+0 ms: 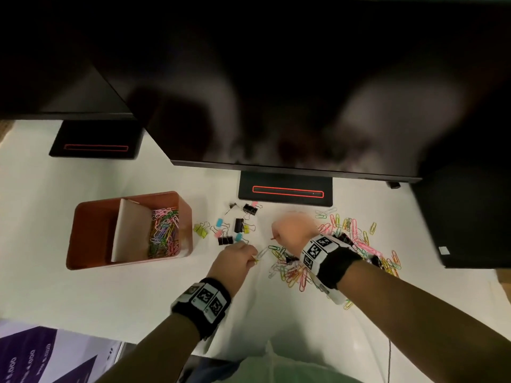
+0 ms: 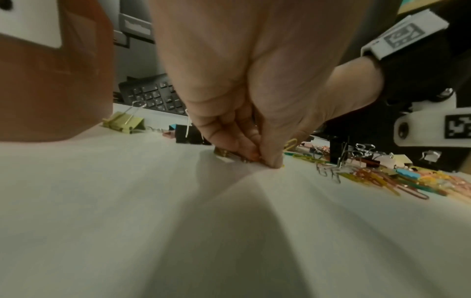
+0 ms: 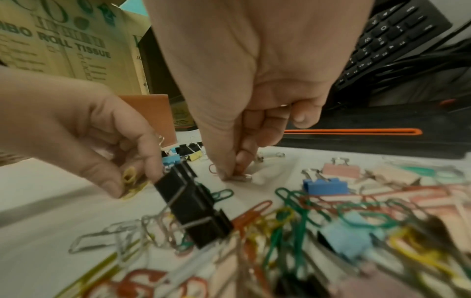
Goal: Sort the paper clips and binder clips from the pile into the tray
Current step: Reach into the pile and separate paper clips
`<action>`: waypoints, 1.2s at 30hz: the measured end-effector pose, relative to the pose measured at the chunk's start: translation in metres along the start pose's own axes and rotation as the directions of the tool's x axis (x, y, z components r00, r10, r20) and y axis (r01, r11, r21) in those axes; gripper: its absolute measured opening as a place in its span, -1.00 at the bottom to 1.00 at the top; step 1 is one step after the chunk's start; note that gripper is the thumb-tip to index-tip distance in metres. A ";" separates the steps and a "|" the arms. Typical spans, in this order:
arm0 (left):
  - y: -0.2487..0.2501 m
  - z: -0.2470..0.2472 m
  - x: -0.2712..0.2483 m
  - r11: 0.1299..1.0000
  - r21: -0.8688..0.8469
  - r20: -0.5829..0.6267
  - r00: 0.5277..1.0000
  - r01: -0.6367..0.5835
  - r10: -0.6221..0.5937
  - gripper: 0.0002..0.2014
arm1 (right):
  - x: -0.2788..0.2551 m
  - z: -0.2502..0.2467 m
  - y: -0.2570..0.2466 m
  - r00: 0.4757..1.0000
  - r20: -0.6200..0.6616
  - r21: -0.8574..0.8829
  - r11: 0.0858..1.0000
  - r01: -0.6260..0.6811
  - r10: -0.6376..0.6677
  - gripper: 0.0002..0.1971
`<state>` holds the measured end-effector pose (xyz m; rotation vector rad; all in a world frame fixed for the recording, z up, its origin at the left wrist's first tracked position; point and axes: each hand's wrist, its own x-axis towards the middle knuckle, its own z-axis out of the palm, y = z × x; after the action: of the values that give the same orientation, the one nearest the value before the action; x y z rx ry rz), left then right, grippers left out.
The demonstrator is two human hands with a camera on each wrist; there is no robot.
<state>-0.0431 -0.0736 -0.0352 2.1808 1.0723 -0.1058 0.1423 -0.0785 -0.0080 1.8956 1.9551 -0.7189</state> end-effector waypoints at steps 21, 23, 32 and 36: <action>0.000 0.012 0.005 1.000 -0.004 -0.086 0.996 -0.009 0.009 -0.93 | -0.013 0.017 -0.011 0.995 0.101 0.175 0.985 -0.010 -0.008 -0.73; 0.005 0.016 0.006 0.998 -0.061 -0.092 0.996 0.004 -0.009 -0.88 | -0.014 0.017 -0.004 0.998 0.054 0.202 0.979 0.025 -0.036 -0.72; 0.017 0.019 0.020 0.997 0.017 -0.089 0.993 0.074 -0.072 -0.87 | -0.009 0.010 0.007 0.996 0.072 0.362 0.932 0.018 -0.047 -0.71; 0.009 0.015 0.023 0.997 0.059 -0.069 0.997 0.046 -0.042 -0.88 | -0.010 0.008 0.002 0.993 0.101 0.260 0.965 0.034 -0.062 -0.75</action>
<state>-0.0181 -0.0719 -0.0496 2.2289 1.1692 -0.0856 0.1442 -0.0915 -0.0091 1.9116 1.9234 -1.1150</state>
